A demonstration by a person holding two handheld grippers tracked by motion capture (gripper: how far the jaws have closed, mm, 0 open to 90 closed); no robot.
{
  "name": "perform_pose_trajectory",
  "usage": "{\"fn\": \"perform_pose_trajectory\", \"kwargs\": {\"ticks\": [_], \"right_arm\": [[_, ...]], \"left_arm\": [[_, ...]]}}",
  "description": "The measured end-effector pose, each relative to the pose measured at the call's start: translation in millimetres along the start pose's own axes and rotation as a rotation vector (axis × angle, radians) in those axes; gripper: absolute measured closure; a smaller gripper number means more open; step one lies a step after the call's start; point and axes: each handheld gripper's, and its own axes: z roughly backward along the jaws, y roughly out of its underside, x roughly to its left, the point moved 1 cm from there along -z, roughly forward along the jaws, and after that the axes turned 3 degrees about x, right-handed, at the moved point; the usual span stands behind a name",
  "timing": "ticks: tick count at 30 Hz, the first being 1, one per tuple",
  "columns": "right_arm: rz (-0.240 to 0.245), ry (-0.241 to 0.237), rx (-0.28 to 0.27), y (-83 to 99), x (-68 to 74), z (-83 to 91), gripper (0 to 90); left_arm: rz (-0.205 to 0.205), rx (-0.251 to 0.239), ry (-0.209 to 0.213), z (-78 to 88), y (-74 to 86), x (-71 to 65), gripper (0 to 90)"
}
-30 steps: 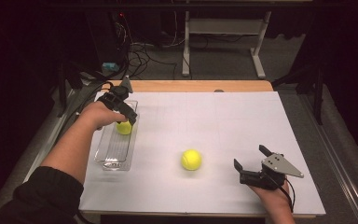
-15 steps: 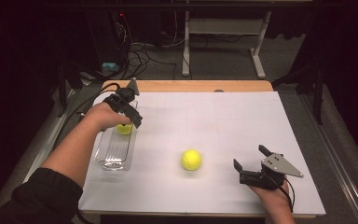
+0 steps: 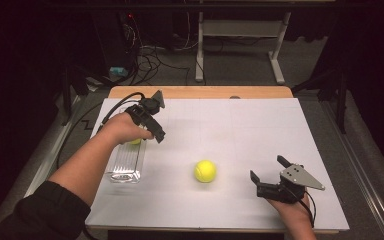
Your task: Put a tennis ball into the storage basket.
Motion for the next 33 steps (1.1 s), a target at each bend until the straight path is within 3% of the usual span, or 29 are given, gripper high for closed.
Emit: {"fn": "perform_pose_trajectory", "kwargs": {"ticks": [8, 16, 18, 33], "right_arm": [[0.000, -0.001, 0.000, 0.1, 0.0, -0.2, 0.0], [0.000, 0.001, 0.000, 0.1, -0.1, 0.0, 0.0], [0.000, 0.001, 0.000, 0.2, -0.2, 0.1, 0.0], [-0.017, 0.014, 0.011, 3.6, -3.2, -0.2, 0.0]], "left_arm": [[-0.060, -0.002, 0.003, 0.0, -3.2, -21.9, 0.7], [-0.094, -0.043, 0.023, 2.4, -0.7, -37.4, 0.8], [-0.099, -0.039, 0.011, 0.3, 0.0, -41.5, 0.8], [-0.190, -0.016, 0.050, -13.9, 6.5, -68.5, 0.9]]}}
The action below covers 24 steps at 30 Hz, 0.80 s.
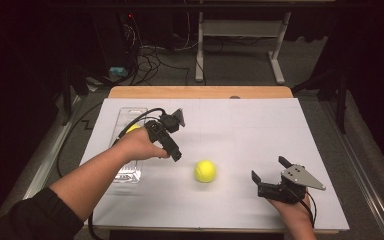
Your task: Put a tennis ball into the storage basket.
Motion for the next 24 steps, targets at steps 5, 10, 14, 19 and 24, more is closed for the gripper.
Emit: {"fn": "perform_pose_trajectory", "kwargs": {"ticks": [5, 10, 14, 19, 24], "right_arm": [[0.006, 0.000, -0.005, -0.7, 0.9, 2.8, 0.0], [0.004, 0.003, -0.001, 1.3, 1.2, 4.5, 0.0], [0.008, 0.003, -0.006, 0.5, 2.0, 6.3, 0.0], [0.009, 0.003, -0.006, 0.1, 2.2, 5.5, 0.0], [0.012, -0.002, -0.008, -0.6, 2.8, 3.6, 0.0]], "left_arm": [[-0.013, 0.000, -0.003, -7.4, 6.1, -11.1, 0.8], [-0.026, 0.004, 0.004, -10.3, 8.8, -17.9, 0.8], [-0.038, 0.002, 0.008, -10.2, 9.1, -22.0, 0.8], [-0.050, -0.010, 0.022, -8.4, 8.5, -26.3, 0.9], [-0.064, -0.015, 0.038, -7.4, 6.6, -31.1, 0.9]]}}
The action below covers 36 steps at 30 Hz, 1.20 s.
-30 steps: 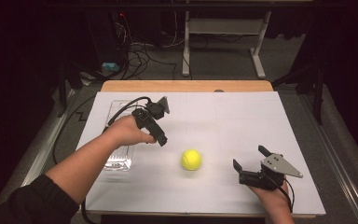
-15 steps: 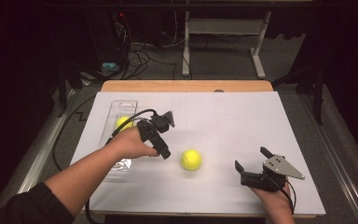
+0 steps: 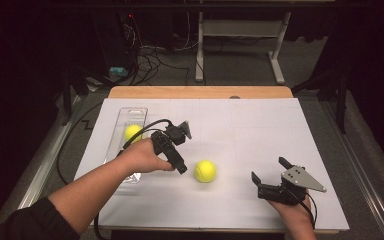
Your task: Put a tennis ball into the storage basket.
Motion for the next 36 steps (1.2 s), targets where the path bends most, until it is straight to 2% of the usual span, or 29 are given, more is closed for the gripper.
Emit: {"fn": "perform_pose_trajectory", "kwargs": {"ticks": [14, 26, 36], "right_arm": [[-0.011, -0.003, 0.010, 0.7, -0.7, -2.5, 0.0], [-0.016, 0.009, 0.010, 3.6, -5.4, 2.4, 0.0], [-0.006, 0.000, 0.003, 2.0, -3.7, 1.1, 0.0]], "left_arm": [[-0.042, -0.011, 0.040, -9.2, -15.1, -15.3, 0.9], [-0.096, -0.001, 0.040, -18.4, -38.2, -34.6, 0.9], [-0.102, 0.004, 0.042, -24.0, -48.4, -40.1, 1.2]]}}
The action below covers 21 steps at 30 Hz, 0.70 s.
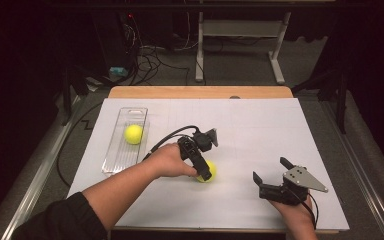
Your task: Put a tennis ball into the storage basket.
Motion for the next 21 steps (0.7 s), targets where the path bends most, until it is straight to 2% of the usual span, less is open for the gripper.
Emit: {"fn": "perform_pose_trajectory", "kwargs": {"ticks": [3, 7, 8, 9, 11, 12, 15, 21], "right_arm": [[0.001, 0.000, 0.002, -0.2, 0.1, -0.2, 0.0], [0.002, -0.002, -0.005, -0.9, 0.3, 0.4, 0.0], [0.001, -0.002, -0.005, -1.1, 0.4, 0.6, 0.0], [0.001, -0.002, -0.005, -1.1, 0.3, 0.6, 0.0], [0.001, -0.002, -0.005, -1.0, 0.1, 0.6, 0.0], [0.000, -0.002, -0.004, -1.0, 0.0, 0.6, 0.0], [0.000, -0.002, -0.005, -1.0, -0.1, 0.8, 0.0], [0.002, 0.001, -0.007, -1.5, -0.1, 1.3, 0.0]], "left_arm": [[-0.009, 0.010, 0.004, -1.7, -2.6, -0.2, 2.3], [0.003, 0.006, 0.007, -4.9, -6.2, 0.2, 3.1], [-0.008, 0.018, 0.007, -5.3, -7.0, 1.0, 3.5], [0.002, 0.012, 0.010, -6.8, -7.8, 0.3, 3.7], [-0.009, 0.021, 0.012, -7.9, -9.2, 1.3, 4.5], [0.002, 0.013, 0.014, -9.1, -9.9, 0.7, 4.6], [-0.012, 0.029, 0.016, -11.3, -11.9, 1.5, 5.7], [-0.013, 0.039, 0.021, -15.9, -14.7, 1.9, 8.5]]}}
